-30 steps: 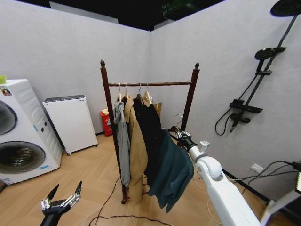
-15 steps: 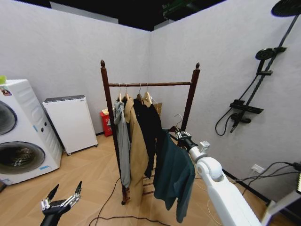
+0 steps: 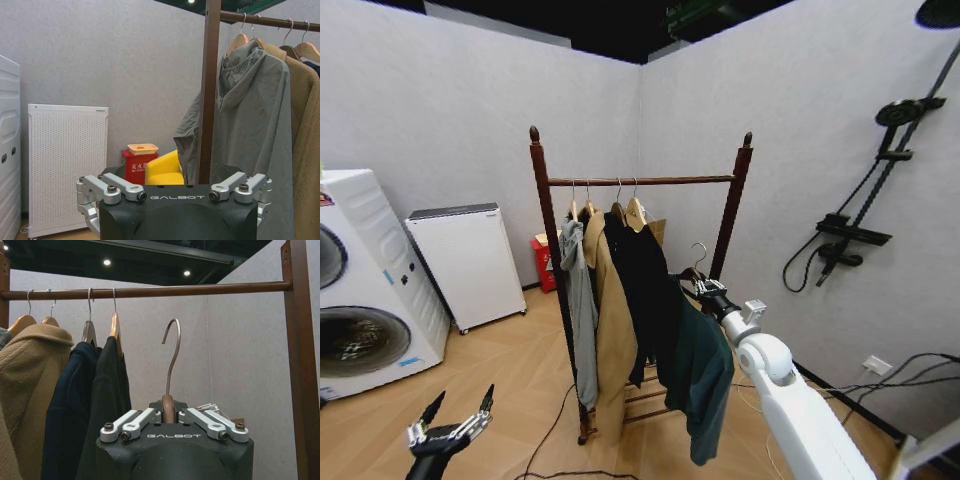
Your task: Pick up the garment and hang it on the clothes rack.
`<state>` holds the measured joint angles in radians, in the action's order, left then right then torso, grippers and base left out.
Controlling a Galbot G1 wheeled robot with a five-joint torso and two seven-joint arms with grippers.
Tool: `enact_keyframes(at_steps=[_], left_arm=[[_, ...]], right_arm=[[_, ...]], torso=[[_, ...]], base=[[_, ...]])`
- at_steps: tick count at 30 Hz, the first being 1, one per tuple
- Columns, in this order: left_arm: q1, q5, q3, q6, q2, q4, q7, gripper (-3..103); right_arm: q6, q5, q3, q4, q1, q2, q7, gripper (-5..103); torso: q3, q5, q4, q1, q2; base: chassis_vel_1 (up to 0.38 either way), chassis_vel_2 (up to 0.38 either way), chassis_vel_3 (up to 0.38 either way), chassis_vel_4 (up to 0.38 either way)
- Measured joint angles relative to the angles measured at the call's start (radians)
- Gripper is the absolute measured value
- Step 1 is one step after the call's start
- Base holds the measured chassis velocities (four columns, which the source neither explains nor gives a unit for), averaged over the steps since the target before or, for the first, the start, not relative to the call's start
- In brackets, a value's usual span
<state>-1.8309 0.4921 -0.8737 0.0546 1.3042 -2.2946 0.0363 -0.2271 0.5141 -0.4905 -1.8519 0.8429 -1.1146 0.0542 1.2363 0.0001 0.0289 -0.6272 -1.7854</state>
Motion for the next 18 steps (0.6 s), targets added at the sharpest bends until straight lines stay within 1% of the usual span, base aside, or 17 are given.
enact_keyframes(at_steps=[7,15,18], left_arm=[[0.000,0.000,0.000,0.000,0.000,0.000,0.000,100],[0.000,0.000,0.000,0.000,0.000,0.000,0.000,100],[0.000,0.000,0.000,0.000,0.000,0.000,0.000,100]], right_arm=[[0.002,-0.001,-0.005,0.002,0.002,-0.002,0.003,9],[0.002,-0.001,-0.012,-0.001,0.013,-0.001,0.001,9],[0.002,-0.001,-0.014,-0.004,0.016,0.001,-0.002,9]], torso=[[0.000,-0.0001,0.0001,0.000,0.000],[0.000,0.0000,0.0000,0.000,0.000],[0.000,0.0000,-0.0005,0.000,0.000]], base=[[-0.060,0.057,0.062,-0.066],[-0.050,0.092,0.104,-0.051],[-0.011,0.098,0.117,-0.025]])
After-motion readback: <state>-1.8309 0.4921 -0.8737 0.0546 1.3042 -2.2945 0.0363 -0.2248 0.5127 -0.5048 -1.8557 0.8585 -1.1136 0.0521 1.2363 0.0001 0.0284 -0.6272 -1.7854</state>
